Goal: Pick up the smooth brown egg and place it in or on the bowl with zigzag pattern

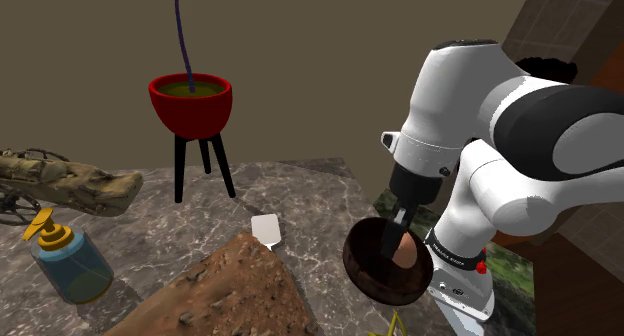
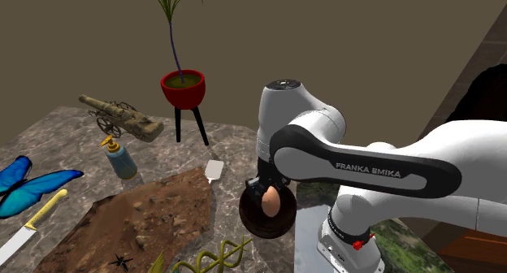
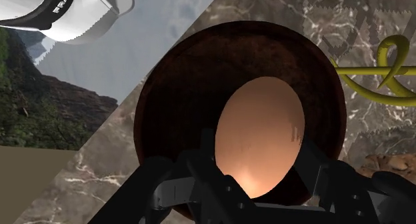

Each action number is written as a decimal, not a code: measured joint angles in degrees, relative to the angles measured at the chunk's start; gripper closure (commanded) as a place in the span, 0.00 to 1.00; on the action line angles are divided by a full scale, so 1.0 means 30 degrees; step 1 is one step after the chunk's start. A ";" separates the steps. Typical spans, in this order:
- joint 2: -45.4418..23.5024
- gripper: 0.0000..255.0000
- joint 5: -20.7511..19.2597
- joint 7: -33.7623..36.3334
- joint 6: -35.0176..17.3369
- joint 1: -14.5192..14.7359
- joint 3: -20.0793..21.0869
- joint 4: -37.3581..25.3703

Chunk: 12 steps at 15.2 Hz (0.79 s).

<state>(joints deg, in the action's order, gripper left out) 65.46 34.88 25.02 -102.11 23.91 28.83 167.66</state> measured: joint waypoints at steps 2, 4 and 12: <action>-0.0001 1.00 0.0022 -0.0012 -0.0043 0.0010 0.0017 0.0042; 0.0001 1.00 0.0029 -0.0012 -0.0051 0.0014 0.0023 0.0052; 0.0045 0.00 -0.0206 -0.0032 0.0242 -0.0115 -0.0206 -0.0206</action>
